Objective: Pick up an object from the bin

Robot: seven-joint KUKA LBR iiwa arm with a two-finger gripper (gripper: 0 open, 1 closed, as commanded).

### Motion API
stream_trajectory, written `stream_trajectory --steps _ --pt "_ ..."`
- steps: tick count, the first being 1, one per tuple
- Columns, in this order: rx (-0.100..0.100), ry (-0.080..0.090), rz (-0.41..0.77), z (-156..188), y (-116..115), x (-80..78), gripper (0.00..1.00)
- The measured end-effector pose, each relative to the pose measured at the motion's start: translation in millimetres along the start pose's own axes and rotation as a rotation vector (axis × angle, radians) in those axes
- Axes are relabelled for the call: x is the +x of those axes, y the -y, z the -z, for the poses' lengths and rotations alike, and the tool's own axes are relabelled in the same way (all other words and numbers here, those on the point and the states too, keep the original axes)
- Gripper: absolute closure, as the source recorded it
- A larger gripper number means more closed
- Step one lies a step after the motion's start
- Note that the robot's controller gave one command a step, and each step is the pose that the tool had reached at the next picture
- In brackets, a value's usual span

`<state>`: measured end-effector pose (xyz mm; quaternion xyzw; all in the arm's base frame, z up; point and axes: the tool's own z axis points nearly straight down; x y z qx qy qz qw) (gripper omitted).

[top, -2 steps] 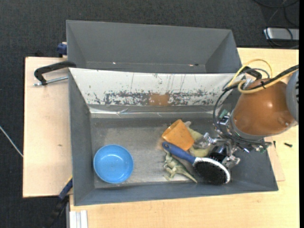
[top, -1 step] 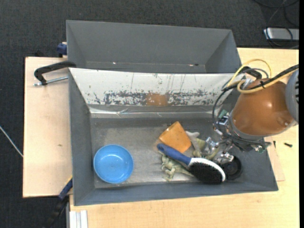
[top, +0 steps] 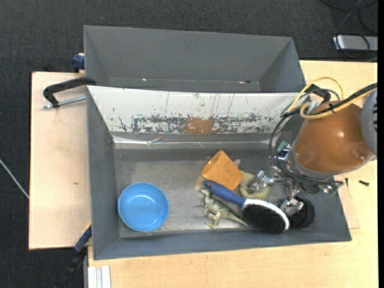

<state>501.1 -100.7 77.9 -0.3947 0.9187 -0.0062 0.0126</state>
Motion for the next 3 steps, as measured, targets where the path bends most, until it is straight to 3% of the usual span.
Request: stream_trajectory --steps 1,2,3 --pt "-0.013 -0.005 0.513 1.8 -4.0 -71.9 0.0" --pt "-0.012 0.004 0.512 4.0 -5.2 -75.8 1.0" --pt "-0.013 -0.004 0.531 138.4 5.4 -79.8 1.0"
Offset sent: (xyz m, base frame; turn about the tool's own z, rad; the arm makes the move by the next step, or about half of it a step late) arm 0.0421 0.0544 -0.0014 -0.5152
